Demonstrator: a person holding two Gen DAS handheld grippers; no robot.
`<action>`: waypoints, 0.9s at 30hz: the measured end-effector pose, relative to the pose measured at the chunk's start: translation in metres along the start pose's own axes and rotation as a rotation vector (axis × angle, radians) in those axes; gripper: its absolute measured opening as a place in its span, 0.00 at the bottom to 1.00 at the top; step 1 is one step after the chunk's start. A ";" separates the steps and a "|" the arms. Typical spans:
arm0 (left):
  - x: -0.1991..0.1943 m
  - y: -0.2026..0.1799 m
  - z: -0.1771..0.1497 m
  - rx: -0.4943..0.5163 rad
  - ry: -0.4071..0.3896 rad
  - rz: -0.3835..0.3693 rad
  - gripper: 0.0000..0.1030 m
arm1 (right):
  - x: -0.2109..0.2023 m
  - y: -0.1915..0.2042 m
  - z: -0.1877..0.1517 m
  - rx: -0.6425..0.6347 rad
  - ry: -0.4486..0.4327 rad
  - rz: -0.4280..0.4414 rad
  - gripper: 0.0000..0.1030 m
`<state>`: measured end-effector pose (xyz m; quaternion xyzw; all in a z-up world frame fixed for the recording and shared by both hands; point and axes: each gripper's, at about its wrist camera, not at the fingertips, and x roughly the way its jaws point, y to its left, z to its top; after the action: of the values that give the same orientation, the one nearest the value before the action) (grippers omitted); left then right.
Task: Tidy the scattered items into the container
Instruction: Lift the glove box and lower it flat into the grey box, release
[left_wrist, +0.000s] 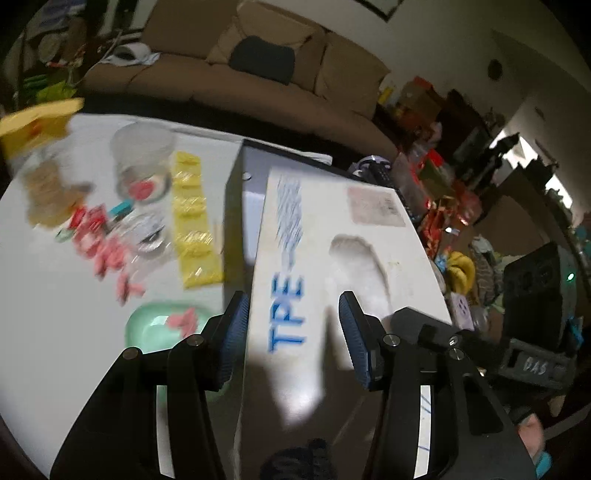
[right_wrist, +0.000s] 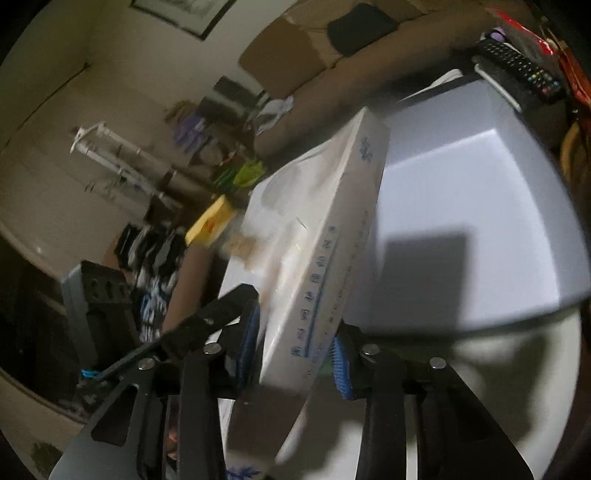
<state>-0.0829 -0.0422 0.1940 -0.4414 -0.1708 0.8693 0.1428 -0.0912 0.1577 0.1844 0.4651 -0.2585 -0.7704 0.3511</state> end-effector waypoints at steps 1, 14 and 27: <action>0.010 -0.005 0.008 0.010 0.005 0.003 0.46 | 0.003 -0.009 0.013 0.016 0.002 -0.012 0.35; 0.064 -0.005 0.046 0.052 0.014 0.080 0.49 | 0.057 -0.105 0.086 0.139 0.088 -0.147 0.26; 0.014 0.055 -0.031 0.130 -0.050 0.190 0.71 | 0.136 -0.137 0.085 0.182 0.182 -0.356 0.34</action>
<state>-0.0709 -0.0807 0.1439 -0.4237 -0.0747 0.8988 0.0838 -0.2521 0.1428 0.0487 0.6010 -0.2080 -0.7485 0.1879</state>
